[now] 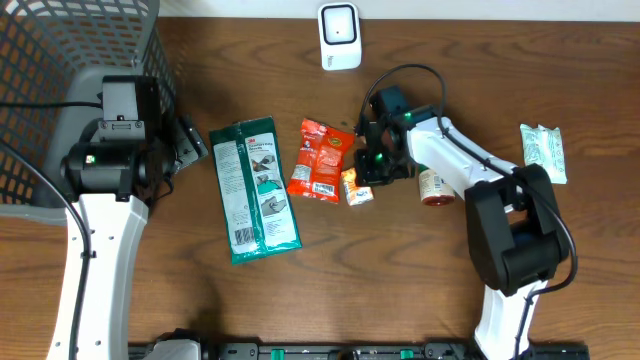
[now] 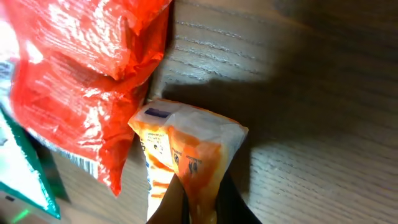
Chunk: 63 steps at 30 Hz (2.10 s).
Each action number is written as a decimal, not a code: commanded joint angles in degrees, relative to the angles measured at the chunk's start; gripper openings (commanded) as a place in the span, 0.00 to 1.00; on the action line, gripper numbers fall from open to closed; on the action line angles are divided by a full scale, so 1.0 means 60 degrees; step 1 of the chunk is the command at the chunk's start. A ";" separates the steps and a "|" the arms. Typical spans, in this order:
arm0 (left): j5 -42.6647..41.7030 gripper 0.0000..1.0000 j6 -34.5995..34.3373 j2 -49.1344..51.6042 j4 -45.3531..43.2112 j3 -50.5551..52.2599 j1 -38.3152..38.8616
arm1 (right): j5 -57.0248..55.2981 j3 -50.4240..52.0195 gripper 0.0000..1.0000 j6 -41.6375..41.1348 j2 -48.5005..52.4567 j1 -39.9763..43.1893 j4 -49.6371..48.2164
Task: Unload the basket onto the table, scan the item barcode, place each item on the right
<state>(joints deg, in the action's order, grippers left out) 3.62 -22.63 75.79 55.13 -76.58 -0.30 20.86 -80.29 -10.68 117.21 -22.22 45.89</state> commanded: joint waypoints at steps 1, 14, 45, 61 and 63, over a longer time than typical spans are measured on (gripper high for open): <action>0.0197 0.82 0.0058 0.0033 0.0018 -0.0044 -0.0047 | 0.0106 -0.0051 0.01 0.0324 -0.1213 0.0342 0.0113; 0.0197 0.82 0.0055 0.0033 0.0018 -0.0044 -0.0047 | -0.3752 -0.5603 0.01 -0.0368 -0.3202 0.0444 0.4943; 0.0197 0.82 0.0058 0.0033 0.0015 -0.0044 -0.0047 | -1.1424 -1.1030 0.01 0.7063 0.5821 -0.1410 -0.2918; 0.0197 0.82 0.0058 0.0033 0.0015 -0.0044 -0.0047 | -1.1067 -1.1027 0.01 0.7326 0.6470 -0.1315 -0.3468; 0.0197 0.82 0.0058 0.0033 0.0018 -0.0044 -0.0047 | -1.1074 -1.1030 0.01 0.7289 0.6462 -0.1275 -0.3621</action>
<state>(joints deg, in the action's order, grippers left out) 3.62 -22.63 75.79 55.13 -76.58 -0.30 -45.41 -145.93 32.84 155.24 -30.65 24.95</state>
